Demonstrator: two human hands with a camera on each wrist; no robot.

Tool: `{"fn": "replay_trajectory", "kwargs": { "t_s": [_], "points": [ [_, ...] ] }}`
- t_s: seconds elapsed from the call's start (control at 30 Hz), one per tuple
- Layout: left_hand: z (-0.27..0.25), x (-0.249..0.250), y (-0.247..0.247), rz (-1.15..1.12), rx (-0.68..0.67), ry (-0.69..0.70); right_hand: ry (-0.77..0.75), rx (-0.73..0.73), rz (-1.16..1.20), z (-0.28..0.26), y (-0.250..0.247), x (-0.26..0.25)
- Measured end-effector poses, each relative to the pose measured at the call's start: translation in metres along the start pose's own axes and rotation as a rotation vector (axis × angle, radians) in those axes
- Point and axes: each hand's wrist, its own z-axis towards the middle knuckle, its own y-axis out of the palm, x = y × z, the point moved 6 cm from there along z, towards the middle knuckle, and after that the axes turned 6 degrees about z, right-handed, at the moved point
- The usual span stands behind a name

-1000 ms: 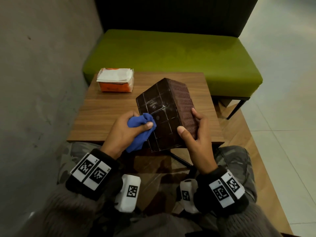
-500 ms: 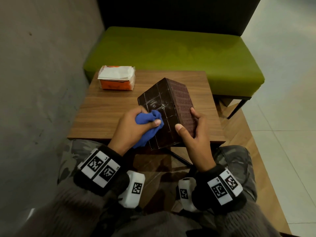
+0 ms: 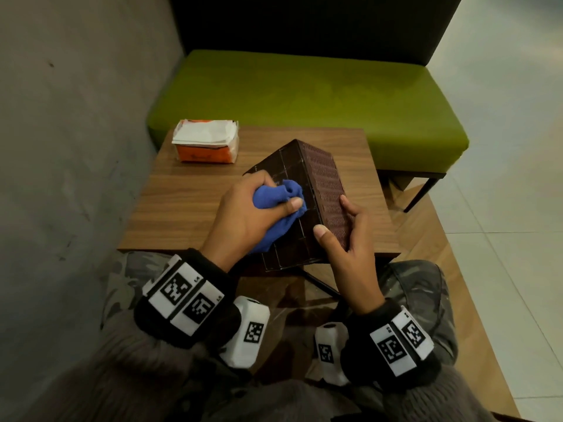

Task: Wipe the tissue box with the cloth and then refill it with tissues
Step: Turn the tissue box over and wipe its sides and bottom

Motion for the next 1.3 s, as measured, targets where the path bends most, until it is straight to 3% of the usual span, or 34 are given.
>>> {"fn": "replay_trajectory", "kwargs": {
  "t_s": [0.1,0.23,0.4,0.53,0.7,0.8,0.87,1.1,1.2,1.3],
  "points": [
    [-0.006,0.006,0.005,0.043,0.005,0.046,0.010,-0.012,0.009,0.003,0.004,-0.001],
    [-0.018,0.001,0.012,0.175,-0.136,0.045,0.026,0.008,0.038,0.005,-0.003,0.000],
    [-0.002,-0.007,-0.003,0.029,0.021,-0.011,0.076,-0.008,0.056,0.003,0.000,0.005],
    [-0.020,0.000,0.011,0.202,-0.170,0.046,0.115,-0.039,0.090,0.004,-0.002,0.004],
    [0.002,-0.007,-0.016,0.185,0.058,0.041,0.160,-0.080,0.117,0.000,0.004,0.005],
    [-0.014,0.002,-0.002,0.314,-0.107,0.125,0.155,-0.068,0.132,0.000,0.001,0.002],
    [-0.020,0.002,0.004,0.356,-0.148,0.127,0.150,-0.073,0.107,0.001,0.000,0.003],
    [0.003,-0.001,-0.015,0.136,0.111,0.046,0.129,-0.107,0.052,0.001,0.002,0.005],
    [0.000,-0.007,-0.018,0.075,0.150,0.008,0.142,-0.085,0.072,0.003,0.001,0.005],
    [-0.003,-0.016,-0.031,-0.165,0.100,-0.084,0.201,-0.062,0.186,0.007,-0.007,0.003]
  ]
}}
